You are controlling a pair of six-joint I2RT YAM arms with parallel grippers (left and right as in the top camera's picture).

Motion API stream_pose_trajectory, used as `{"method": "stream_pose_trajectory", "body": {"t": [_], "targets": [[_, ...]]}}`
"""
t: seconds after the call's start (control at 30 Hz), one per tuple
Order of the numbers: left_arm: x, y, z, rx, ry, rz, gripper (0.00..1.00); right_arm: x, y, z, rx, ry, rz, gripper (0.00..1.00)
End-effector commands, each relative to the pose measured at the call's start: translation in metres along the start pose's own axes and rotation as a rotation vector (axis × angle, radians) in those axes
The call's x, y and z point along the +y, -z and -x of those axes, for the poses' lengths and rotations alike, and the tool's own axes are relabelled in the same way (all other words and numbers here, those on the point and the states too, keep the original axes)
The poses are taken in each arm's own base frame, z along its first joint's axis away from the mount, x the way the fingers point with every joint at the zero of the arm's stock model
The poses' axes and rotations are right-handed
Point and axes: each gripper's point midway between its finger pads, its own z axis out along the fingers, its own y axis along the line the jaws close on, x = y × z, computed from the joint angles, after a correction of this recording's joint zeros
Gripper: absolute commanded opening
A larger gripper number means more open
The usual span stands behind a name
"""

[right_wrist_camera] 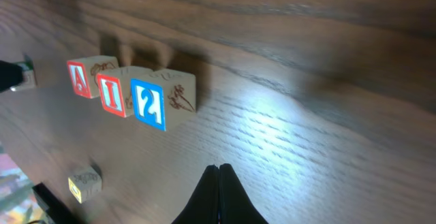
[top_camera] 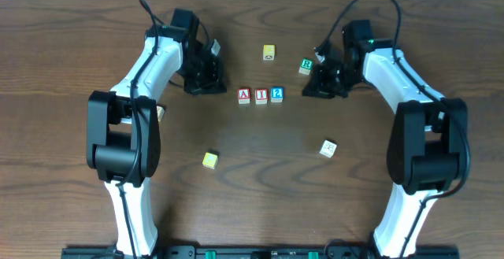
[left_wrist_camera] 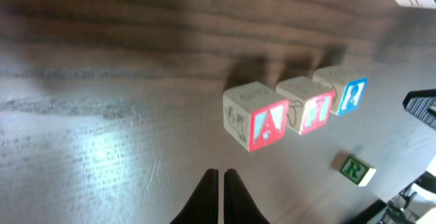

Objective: Spell out Ai2

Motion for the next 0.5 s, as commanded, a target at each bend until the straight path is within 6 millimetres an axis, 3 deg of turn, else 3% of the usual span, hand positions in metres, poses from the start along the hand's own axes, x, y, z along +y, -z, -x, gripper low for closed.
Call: {"method": "stream_pose_trajectory", "body": {"t": [0.0,0.2,0.47], "targets": [[-0.007,0.001,0.010,-0.038,-0.003,-0.021,0.06,0.013,0.005,0.007,-0.045,0.011,0.006,0.02],[-0.005,-0.006,0.026,-0.097,0.036,-0.026,0.06,0.022,-0.010,0.018,-0.090,0.076,-0.038,0.01],[-0.004,-0.034,0.000,-0.015,0.068,-0.013,0.06,0.012,-0.032,0.009,-0.033,0.048,-0.046,0.01]]}}
